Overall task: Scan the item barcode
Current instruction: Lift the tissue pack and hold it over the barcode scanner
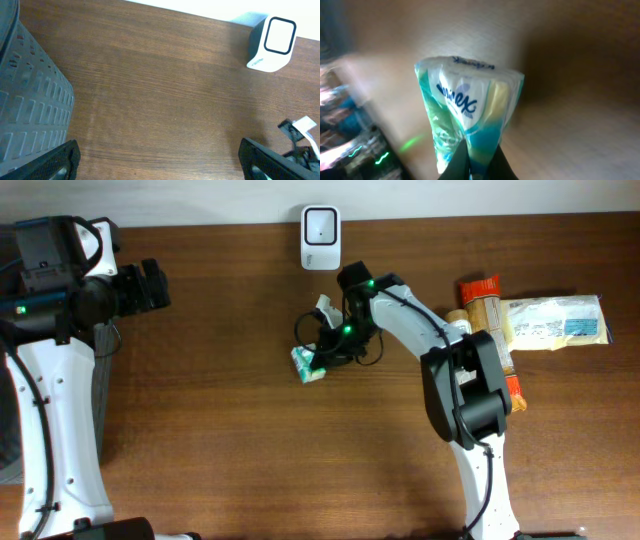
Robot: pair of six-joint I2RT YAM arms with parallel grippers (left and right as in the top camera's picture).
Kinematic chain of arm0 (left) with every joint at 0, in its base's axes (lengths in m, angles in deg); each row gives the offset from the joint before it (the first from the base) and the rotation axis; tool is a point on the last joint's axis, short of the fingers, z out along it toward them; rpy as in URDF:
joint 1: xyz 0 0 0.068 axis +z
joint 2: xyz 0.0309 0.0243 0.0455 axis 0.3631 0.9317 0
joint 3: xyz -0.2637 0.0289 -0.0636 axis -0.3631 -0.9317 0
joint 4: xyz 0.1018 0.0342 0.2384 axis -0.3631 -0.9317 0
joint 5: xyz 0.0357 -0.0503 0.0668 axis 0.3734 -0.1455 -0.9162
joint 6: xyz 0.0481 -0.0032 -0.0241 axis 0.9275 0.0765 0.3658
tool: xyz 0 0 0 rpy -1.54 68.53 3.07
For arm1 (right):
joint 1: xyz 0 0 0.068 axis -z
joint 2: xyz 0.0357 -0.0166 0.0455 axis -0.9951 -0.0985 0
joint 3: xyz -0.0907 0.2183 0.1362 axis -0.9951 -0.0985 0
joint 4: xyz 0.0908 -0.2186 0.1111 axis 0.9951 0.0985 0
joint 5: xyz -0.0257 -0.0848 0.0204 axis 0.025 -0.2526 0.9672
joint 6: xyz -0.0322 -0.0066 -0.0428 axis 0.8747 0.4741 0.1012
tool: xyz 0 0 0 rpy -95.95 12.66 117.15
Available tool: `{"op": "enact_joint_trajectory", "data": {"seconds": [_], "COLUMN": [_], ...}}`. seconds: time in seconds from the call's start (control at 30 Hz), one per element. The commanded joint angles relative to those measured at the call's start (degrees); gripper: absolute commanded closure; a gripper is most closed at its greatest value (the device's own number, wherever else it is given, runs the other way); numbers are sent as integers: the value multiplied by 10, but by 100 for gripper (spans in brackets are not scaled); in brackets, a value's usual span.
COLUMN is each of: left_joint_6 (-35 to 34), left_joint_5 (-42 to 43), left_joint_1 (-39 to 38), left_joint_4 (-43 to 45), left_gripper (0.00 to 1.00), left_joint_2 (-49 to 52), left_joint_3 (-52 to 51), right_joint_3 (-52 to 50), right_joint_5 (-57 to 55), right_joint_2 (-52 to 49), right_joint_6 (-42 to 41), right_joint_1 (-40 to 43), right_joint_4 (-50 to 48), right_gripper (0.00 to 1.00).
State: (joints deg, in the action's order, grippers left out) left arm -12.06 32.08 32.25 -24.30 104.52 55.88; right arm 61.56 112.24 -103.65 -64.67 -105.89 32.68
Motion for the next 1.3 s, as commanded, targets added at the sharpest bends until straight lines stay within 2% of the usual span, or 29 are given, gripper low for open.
{"op": "enact_joint_trajectory", "data": {"seconds": [0.0, 0.03, 0.17, 0.4, 0.6, 0.63, 0.7, 0.73, 0.77, 0.83, 0.9, 0.97, 1.03, 1.07, 1.17, 1.27], "left_joint_6": [9, 9, 9, 9, 9, 9, 9, 9, 9, 9, 9, 9, 9, 9, 9, 9], "left_joint_5": [2, 2, 2, 2, 2, 2, 2, 2, 2, 2, 2, 2, 2, 2, 2, 2], "left_joint_1": [2, 2, 2, 2, 2, 2, 2, 2, 2, 2, 2, 2, 2, 2, 2, 2], "left_joint_4": [0, 0, 1, 0, 0, 0, 1, 0, 1, 1, 0, 0, 1, 0, 1, 0], "left_gripper": [1, 1, 1, 1, 1, 1, 1, 1, 1, 1, 1, 1, 1, 1, 1, 1], "left_joint_2": [-4, -4, -4, -4, -4, -4, -4, -4, -4, -4, -4, -4, -4, -4, -4, -4], "left_joint_3": [1, 1, 1, 1, 1, 1, 1, 1, 1, 1, 1, 1, 1, 1, 1, 1], "right_joint_3": [37, 50, 52, 138, 157, 157, 155, 156, 156, 195, 284, 319, 317, 313, 313, 313], "right_joint_5": [222, 290, 427, 432, 395, 337, 113, -25, -212, -346, -513, -653, -759, -802, -805, -805], "right_joint_2": [-5, -4, 24, 123, 135, 135, 135, 135, 135, 135, 135, 135, 122, 100, 34, -44], "right_joint_6": [110, 132, 131, 110, 112, 112, 110, 109, 49, 37, 37, 67, 119, 175, 220, 338], "right_joint_1": [50, 71, 130, 159, 163, 159, 126, 97, 63, 29, 4, -20, -42, -51, -51, -51], "right_joint_4": [53, 78, 85, 144, 144, 144, 144, 144, 140, 144, 134, 60, -33, -118, -263, -357], "right_gripper": [96, 96, 96, 96, 96, 96, 96, 96, 96, 96, 96, 96, 96, 96, 96, 96]}}
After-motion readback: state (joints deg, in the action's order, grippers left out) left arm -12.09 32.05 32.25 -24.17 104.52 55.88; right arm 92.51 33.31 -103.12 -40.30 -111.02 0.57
